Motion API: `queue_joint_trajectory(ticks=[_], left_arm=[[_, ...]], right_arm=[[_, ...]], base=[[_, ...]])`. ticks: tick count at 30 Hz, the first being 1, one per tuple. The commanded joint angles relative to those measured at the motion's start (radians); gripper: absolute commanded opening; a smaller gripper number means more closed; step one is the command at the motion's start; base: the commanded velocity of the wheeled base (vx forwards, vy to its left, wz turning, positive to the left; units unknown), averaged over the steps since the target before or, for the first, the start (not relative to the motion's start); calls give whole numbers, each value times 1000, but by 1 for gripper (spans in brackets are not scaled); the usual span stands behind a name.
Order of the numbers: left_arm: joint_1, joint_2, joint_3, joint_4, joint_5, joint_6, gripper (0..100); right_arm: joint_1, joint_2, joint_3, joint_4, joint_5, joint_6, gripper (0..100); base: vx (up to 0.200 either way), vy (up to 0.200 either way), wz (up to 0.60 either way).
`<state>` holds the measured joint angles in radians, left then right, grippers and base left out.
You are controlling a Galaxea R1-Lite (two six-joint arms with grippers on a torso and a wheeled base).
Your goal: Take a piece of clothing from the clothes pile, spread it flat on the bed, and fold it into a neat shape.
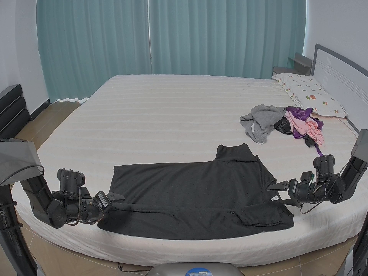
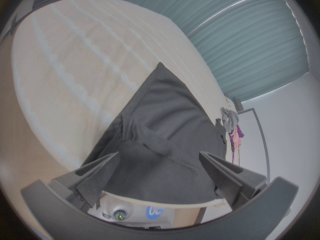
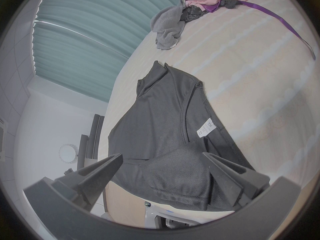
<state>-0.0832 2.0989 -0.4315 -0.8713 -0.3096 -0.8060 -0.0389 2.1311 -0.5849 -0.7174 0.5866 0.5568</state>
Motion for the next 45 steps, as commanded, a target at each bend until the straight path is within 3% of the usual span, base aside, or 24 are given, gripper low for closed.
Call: queue_joint_trajectory(ticks=[1,4,9,15,19,25,31,37,40,45], left_arm=[[-24,70,-62,6,44,2,100],[-56,121,-110,6,136,8,100],[-64,158,-178,3,198,-6,100],[-41,147,-207,-26,204,-134,100],[-10,133,-213,-60,204,-173,100],[69,147,-271,-83,205,-266,100],[92,138,-251,-83,179,-251,100],[85,130,-185,-84,102,-139,100],[56,101,-136,-78,69,-93,100],[3,92,-118,-75,79,-88,100]], right_arm=[[10,10,-3,0,-1,0,100],[16,12,-4,0,-4,2,100],[16,20,-9,0,-5,3,100],[16,24,-10,-2,-7,3,100],[14,24,-9,-2,-7,3,100],[14,26,-6,-2,-7,2,100],[11,26,-4,-2,-7,2,100],[10,33,-6,-2,-8,2,100],[8,35,-7,-2,-8,0,100],[8,38,-7,-2,-8,-2,100]], base=[[0,0,0],[0,0,0],[0,0,0],[0,0,0],[0,0,0],[0,0,0],[0,0,0],[0,0,0],[0,0,0],[0,0,0]])
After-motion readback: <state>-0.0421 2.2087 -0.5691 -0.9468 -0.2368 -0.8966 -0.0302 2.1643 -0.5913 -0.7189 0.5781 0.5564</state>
